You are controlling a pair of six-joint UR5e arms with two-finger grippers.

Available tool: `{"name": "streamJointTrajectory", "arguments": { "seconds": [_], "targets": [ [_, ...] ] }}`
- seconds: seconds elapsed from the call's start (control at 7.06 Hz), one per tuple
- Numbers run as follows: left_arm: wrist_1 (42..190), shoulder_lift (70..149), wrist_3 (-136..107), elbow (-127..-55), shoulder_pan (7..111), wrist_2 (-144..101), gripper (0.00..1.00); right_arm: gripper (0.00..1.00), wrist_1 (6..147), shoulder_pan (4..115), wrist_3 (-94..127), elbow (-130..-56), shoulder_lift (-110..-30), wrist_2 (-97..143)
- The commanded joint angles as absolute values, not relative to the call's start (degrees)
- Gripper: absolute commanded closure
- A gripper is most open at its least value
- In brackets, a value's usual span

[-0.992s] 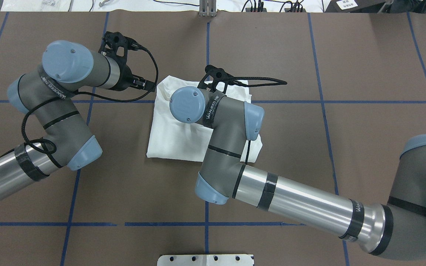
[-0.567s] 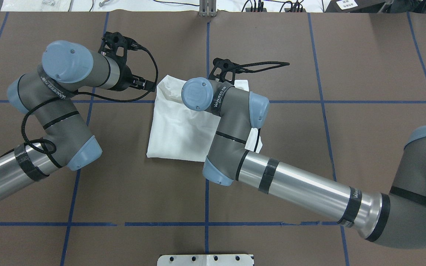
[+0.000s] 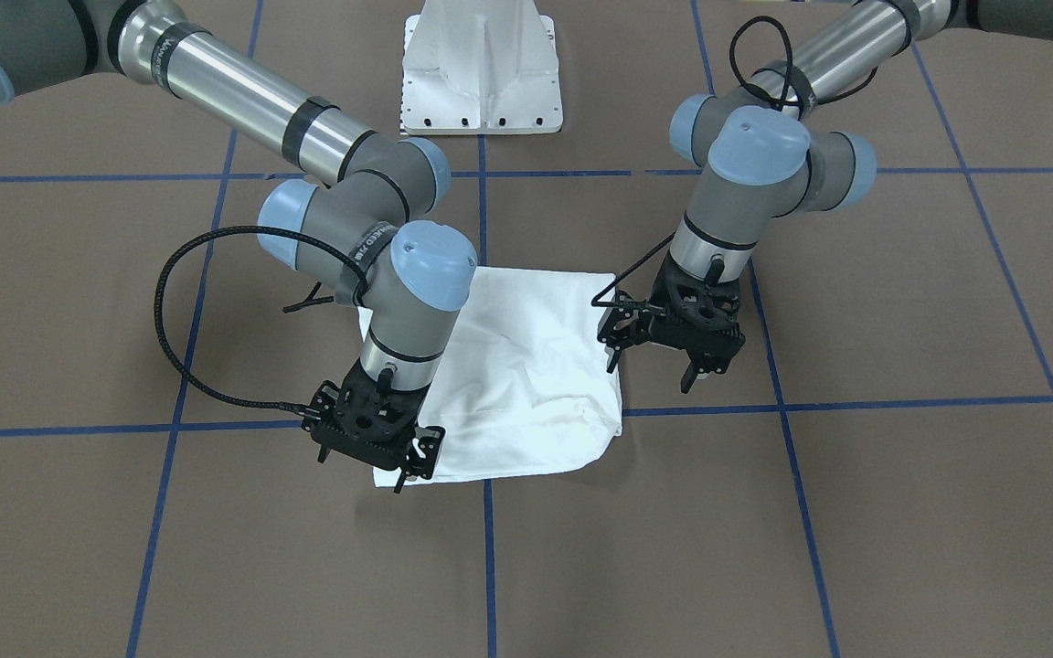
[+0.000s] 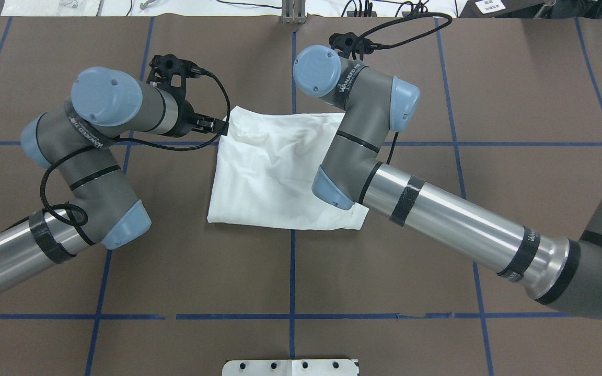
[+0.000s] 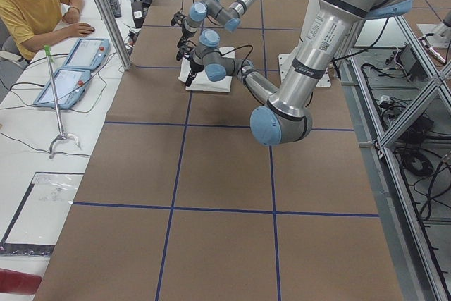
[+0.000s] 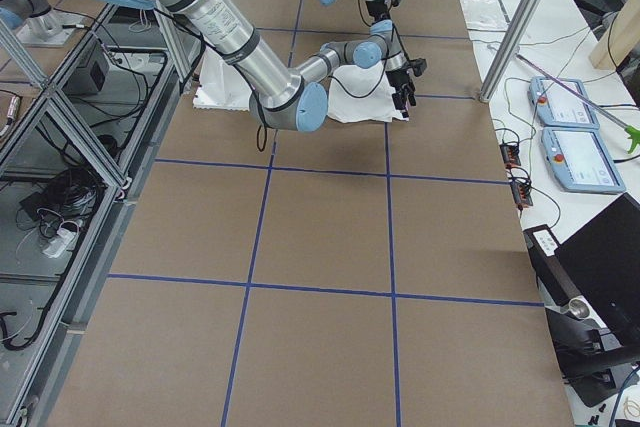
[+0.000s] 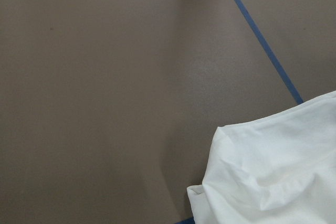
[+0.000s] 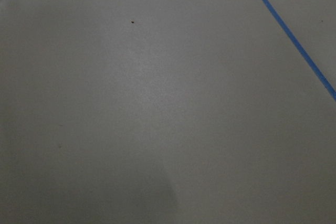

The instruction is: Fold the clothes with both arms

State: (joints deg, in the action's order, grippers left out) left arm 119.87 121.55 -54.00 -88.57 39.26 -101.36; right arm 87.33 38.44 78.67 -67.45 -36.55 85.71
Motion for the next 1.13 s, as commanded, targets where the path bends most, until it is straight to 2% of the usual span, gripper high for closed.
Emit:
{"name": "streamJointTrajectory", "arguments": {
  "seconds": [0.0, 0.71, 0.99],
  "targets": [
    [119.8, 123.6, -60.1, -85.3, 35.4, -98.2, 0.0, 0.0, 87.2, 39.3, 76.0, -78.0, -42.6, 89.5],
    [120.1, 131.5, -63.1, -71.8, 35.6, -91.2, 0.0, 0.0, 87.0, 38.8, 76.8, -81.1, -45.0, 89.2],
    [120.4, 134.5, -63.6, -64.8, 40.6, -88.9, 0.0, 0.0, 87.0, 38.6, 76.8, -81.1, -45.5, 88.9]
  ]
}}
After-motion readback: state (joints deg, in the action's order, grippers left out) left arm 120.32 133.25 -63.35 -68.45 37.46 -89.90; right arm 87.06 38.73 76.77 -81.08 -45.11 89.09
